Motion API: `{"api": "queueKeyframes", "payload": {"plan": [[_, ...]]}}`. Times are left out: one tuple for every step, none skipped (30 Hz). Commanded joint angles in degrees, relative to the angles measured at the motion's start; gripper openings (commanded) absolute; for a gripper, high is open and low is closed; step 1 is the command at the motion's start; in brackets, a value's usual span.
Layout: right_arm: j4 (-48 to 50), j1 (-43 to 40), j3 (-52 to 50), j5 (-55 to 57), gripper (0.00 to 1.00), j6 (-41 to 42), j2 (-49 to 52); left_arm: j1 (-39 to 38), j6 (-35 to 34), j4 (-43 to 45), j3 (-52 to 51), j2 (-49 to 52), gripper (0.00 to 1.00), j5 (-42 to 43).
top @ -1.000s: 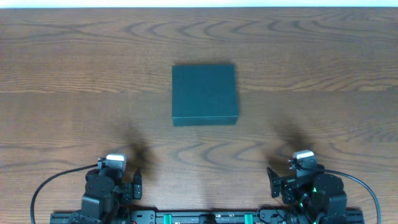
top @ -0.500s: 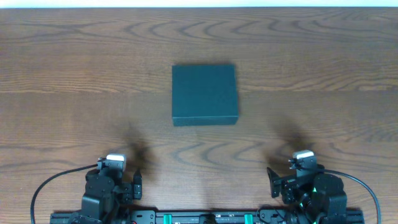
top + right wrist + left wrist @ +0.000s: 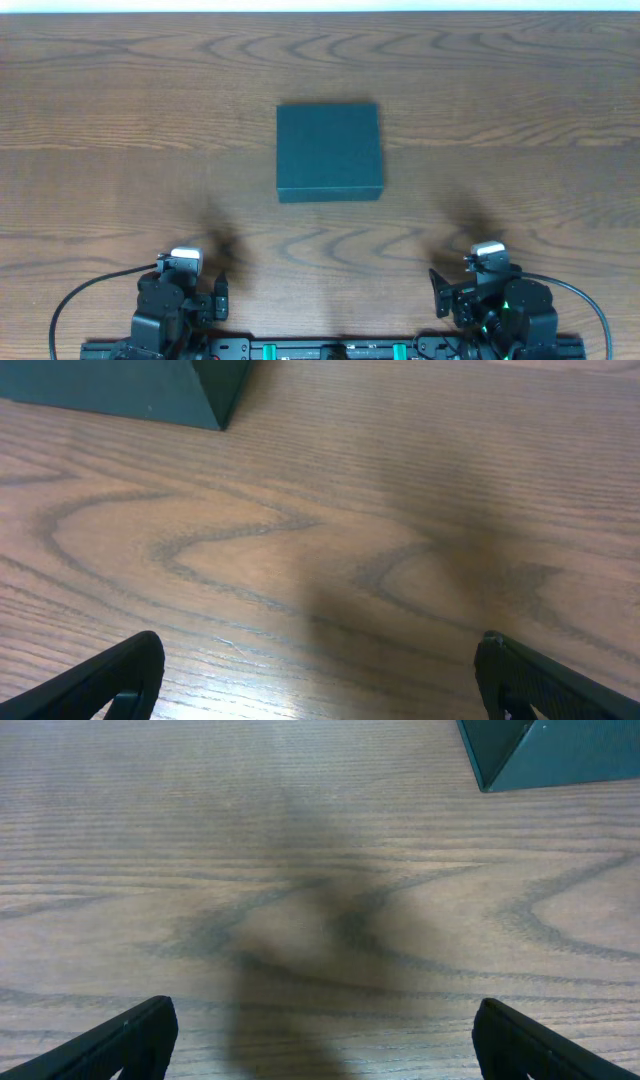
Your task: Pack container
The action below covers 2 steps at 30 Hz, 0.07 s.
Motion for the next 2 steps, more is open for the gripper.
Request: {"api": "queueKeyframes", "payload": {"plan": [[-0.24, -1.01, -0.39, -0.04, 0.99, -0.85, -0.52, 0.22, -0.02, -0.85, -1.90, -0.46, 0.95, 0.44], [-0.24, -1.01, -0.39, -0.04, 0.99, -0.85, -0.52, 0.22, -0.02, -0.85, -1.90, -0.46, 0.95, 0.44]]}}
